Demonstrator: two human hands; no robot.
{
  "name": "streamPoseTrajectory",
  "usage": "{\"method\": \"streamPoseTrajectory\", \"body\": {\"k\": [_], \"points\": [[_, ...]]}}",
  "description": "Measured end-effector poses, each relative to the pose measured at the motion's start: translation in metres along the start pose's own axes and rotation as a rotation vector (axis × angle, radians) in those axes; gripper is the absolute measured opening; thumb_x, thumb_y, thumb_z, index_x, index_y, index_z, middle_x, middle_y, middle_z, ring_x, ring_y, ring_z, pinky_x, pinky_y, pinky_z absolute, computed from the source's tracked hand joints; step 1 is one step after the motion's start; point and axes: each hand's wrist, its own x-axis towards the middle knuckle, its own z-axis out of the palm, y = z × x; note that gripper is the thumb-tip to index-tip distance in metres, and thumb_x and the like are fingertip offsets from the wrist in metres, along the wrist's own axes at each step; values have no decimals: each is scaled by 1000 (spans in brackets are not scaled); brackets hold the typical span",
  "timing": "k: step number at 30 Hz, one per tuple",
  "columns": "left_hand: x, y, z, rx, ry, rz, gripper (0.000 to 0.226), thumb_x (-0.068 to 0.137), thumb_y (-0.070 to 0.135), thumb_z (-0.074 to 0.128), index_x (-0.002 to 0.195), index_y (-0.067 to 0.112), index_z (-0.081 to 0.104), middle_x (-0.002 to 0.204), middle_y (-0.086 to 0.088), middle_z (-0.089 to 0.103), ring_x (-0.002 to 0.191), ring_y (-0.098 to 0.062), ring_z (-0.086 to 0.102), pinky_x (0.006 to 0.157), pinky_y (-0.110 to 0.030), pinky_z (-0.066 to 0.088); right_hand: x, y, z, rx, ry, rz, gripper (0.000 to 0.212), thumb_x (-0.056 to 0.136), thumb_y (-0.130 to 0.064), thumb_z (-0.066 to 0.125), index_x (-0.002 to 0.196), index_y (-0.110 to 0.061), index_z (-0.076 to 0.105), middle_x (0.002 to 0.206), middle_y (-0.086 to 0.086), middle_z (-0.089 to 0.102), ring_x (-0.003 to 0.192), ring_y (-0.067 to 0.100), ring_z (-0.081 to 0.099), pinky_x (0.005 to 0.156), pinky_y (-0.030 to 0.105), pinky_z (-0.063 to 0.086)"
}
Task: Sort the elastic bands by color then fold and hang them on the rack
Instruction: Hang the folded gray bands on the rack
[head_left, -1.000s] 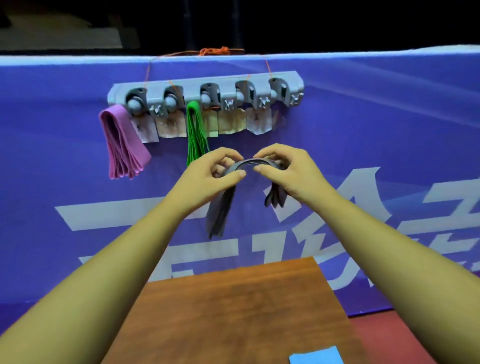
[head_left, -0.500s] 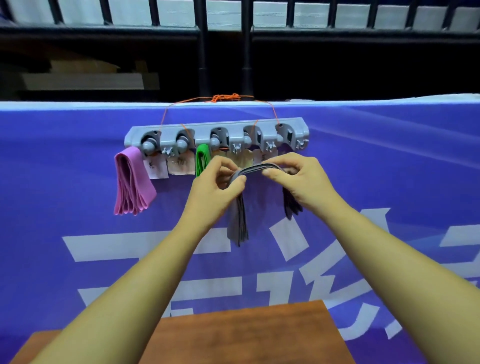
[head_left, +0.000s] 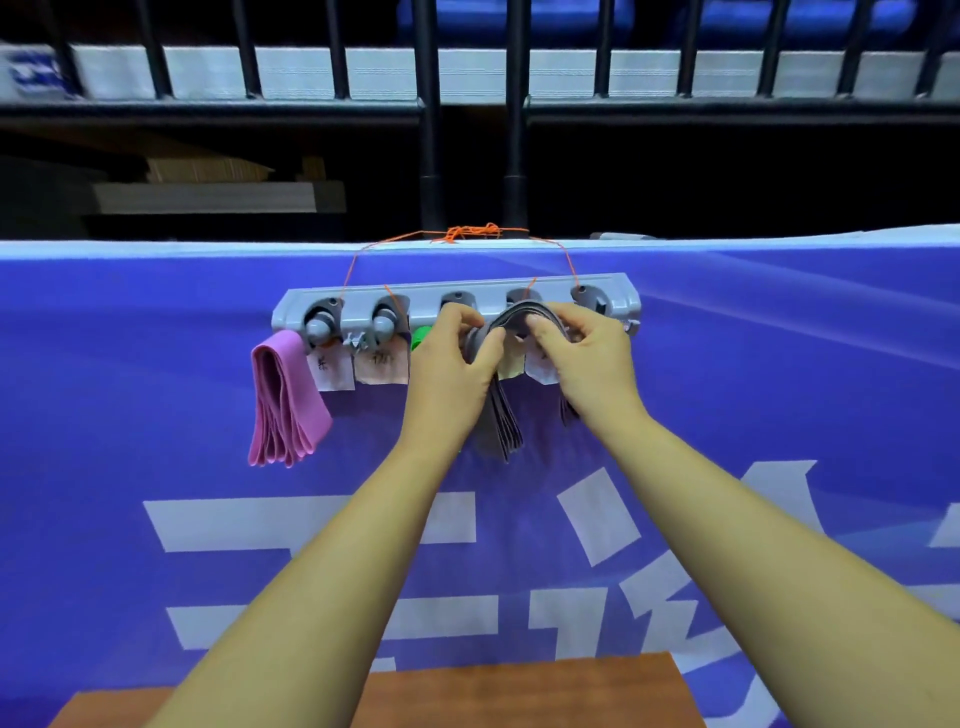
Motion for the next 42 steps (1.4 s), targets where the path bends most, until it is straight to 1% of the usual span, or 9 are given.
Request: {"method": "streamPoseTrajectory", "body": {"k": [3, 8, 11, 21, 24, 27, 30, 36, 42], "points": [[3, -3, 4, 37, 44, 8, 13, 91, 27, 61, 96, 16, 56, 84, 2, 64, 80, -14, 59, 72, -25, 46, -4, 1, 11, -26, 66, -16, 18, 91, -26, 62, 102, -26, 76, 91, -13, 75, 88, 5, 68, 83, 30, 55], [2, -16, 4, 144, 21, 51, 2, 97, 18, 54, 97, 17, 56, 85, 13, 60, 83, -5, 56, 69, -8, 38, -9, 15, 23, -55, 75, -14, 28, 91, -20, 64, 118, -21, 71, 105, -8, 72, 100, 2, 64, 91, 20, 50], [-1, -29, 4, 218, 6, 66, 12, 98, 14, 52, 102, 12, 63, 89, 4, 66, 85, -14, 59, 69, -14, 39, -12, 24, 25, -64, 52, 5, 31, 92, -12, 62, 121, -20, 70, 109, -7, 72, 99, -1, 63, 88, 11, 47], [4, -25, 13, 354, 134, 161, 20, 100, 16, 50, 110, 6, 64, 93, -11, 69, 87, -35, 63, 73, -46, 51, -8, 26, 32, 17, 108, -4, 31, 93, -9, 60, 121, -20, 69, 108, -17, 69, 102, -8, 61, 88, 6, 44], [1, -33, 12, 339, 102, 130, 20, 99, 14, 51, 113, 8, 63, 97, -8, 69, 88, -31, 63, 74, -42, 50, -9, 31, 30, -75, 37, 24, 32, 91, -10, 60, 121, -20, 69, 108, -12, 70, 97, -6, 62, 86, 6, 45], [-7, -44, 11, 282, 39, 113, 21, 98, 14, 54, 117, 11, 63, 109, -1, 70, 98, -20, 64, 83, -30, 48, -14, 38, 26, -136, -8, 11, 32, 91, -11, 60, 121, -20, 69, 107, -13, 67, 101, 1, 63, 91, 18, 50], [-6, -51, 9, 220, 18, 107, 27, 98, 18, 53, 125, 17, 60, 119, 5, 67, 109, -12, 62, 93, -32, 50, -14, 40, 24, -138, -45, 21, 32, 91, -15, 61, 122, -21, 68, 114, -11, 68, 106, 2, 62, 94, 26, 52], [-3, -44, 11, 145, -63, 97, 36, 100, 17, 49, 136, 18, 56, 136, 7, 59, 125, -4, 52, 104, -20, 41, -12, 34, 23, 6, -198, 37, 39, 93, -19, 63, 130, -31, 58, 124, -21, 61, 114, -6, 57, 97, 16, 46], [-4, -47, 15, 100, -36, 115, 35, 100, 14, 49, 133, 16, 57, 131, 5, 58, 121, -4, 52, 103, -33, 45, -11, 31, 21, 99, -152, 58, 28, 93, -19, 64, 119, -29, 64, 116, -6, 64, 98, 7, 66, 89, 21, 52]]}}
